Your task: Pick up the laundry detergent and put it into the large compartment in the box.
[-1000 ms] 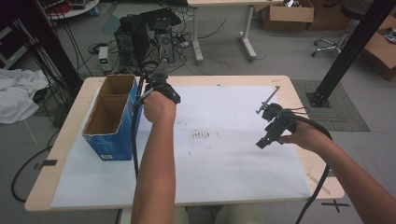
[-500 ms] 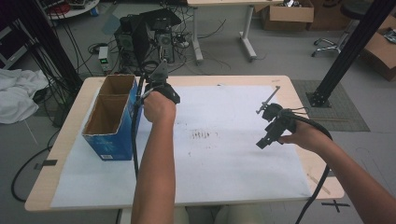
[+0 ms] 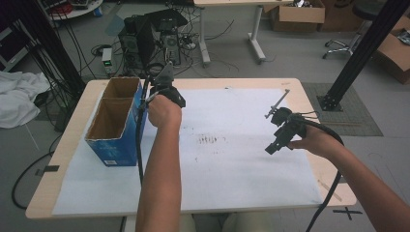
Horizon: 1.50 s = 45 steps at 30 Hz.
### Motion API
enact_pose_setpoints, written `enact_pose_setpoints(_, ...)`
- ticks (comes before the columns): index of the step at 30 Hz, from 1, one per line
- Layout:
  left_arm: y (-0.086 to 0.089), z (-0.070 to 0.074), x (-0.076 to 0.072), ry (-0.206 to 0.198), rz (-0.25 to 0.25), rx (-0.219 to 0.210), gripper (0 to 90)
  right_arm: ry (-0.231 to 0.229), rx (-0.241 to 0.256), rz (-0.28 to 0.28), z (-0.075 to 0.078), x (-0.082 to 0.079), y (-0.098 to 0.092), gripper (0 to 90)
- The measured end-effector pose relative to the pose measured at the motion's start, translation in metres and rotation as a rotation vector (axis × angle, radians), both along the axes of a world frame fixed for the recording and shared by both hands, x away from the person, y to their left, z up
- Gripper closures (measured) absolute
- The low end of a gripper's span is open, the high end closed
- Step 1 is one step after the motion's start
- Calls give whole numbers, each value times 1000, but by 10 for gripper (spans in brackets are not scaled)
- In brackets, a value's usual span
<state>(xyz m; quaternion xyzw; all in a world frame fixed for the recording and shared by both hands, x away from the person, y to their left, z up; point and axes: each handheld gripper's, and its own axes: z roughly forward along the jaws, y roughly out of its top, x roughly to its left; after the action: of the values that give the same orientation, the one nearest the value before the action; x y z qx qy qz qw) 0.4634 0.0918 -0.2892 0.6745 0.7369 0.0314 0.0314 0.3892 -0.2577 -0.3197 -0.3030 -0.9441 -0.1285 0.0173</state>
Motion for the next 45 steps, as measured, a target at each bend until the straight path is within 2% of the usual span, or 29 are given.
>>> enact_pose_setpoints(26,3,1,-1,-17,-5,-6,373,5,-3,6,-2,0,1,201)
enact_pose_setpoints(35,4,2,-2,-37,-14,-11,378,6,-4,9,-2,0,1,202)
enact_pose_setpoints(42,8,17,-4,-59,-19,-34,378,5,-2,3,-1,-1,1,203)
enact_pose_setpoints(45,7,28,-6,-61,-42,-21,379,2,-2,6,-1,-2,1,203)
